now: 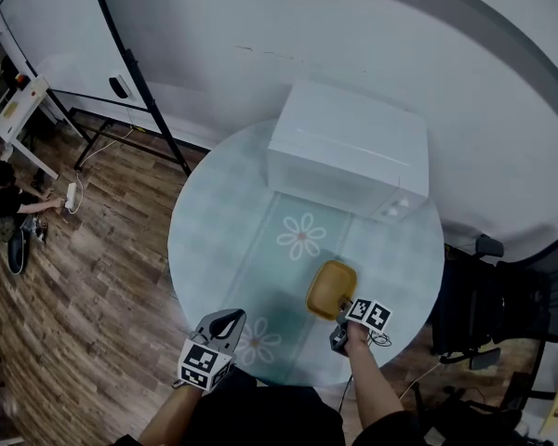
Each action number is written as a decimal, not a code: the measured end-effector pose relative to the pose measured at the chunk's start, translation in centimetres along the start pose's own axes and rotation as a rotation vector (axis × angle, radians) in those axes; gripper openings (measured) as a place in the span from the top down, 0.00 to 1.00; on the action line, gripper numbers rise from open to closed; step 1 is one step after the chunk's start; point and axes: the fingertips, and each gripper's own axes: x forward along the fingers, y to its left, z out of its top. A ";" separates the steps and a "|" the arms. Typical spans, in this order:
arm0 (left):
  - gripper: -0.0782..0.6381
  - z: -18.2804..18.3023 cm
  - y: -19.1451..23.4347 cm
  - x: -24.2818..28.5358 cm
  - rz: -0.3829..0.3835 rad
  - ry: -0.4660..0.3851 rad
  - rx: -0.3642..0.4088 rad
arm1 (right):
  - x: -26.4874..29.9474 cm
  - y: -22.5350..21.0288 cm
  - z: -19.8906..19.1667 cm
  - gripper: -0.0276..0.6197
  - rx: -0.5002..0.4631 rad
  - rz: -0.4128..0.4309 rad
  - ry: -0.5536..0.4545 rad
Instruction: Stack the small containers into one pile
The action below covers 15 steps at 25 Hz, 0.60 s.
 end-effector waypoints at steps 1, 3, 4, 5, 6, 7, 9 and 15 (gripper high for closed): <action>0.87 0.0 0.1 -0.1 0.001 0.001 -0.002 | 0.3 0.6 -0.3 0.87 -0.015 0.007 0.008; 0.87 -0.1 0.3 -0.2 0.003 0.003 -0.005 | 0.7 1.7 -0.7 0.87 -0.032 0.024 0.022; 0.87 -0.2 0.4 -0.3 0.005 0.004 -0.007 | 0.9 2.1 -0.9 0.87 -0.034 0.032 0.024; 0.87 -0.3 0.4 -0.3 0.006 0.003 -0.008 | 0.9 2.4 -0.9 0.87 -0.040 0.038 0.023; 0.87 -0.3 0.5 -0.4 0.007 0.002 -0.010 | 0.8 2.6 -0.8 0.87 -0.054 0.043 0.016; 0.87 -0.3 0.5 -0.5 0.008 0.001 -0.011 | 0.6 2.8 -0.7 0.87 -0.075 0.046 0.003; 0.87 -0.3 0.6 -0.7 0.007 0.000 -0.012 | -0.2 2.9 0.0 0.82 -0.116 0.045 -0.042; 0.87 0.3 0.2 -0.1 -0.019 -0.018 -0.008 | -5.5 3.8 1.4 0.83 -0.197 0.060 -0.198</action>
